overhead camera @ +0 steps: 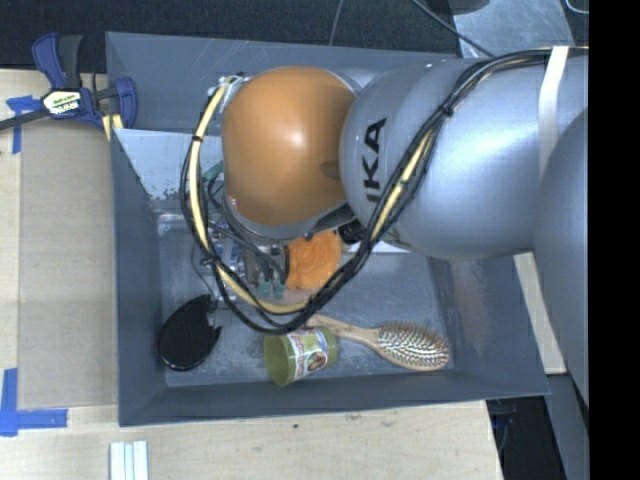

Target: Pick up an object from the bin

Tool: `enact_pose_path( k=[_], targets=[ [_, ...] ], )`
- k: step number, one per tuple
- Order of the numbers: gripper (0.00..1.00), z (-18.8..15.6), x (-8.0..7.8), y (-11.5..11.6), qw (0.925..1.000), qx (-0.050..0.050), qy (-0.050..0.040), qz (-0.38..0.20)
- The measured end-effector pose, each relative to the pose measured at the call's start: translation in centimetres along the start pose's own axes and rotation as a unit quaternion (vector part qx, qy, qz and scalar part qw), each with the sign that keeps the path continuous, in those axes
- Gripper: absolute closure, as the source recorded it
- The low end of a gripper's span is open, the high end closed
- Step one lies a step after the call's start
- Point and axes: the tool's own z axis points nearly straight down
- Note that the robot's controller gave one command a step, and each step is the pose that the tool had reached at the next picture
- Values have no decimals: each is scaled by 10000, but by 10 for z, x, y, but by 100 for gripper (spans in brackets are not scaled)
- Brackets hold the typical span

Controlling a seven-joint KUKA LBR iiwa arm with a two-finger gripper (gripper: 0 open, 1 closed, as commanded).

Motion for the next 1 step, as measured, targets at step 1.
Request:
enact_pose_path(
  k=[1],
  targets=[
    [0,45,-37,-74,9990,18,6,449]
  ],
)
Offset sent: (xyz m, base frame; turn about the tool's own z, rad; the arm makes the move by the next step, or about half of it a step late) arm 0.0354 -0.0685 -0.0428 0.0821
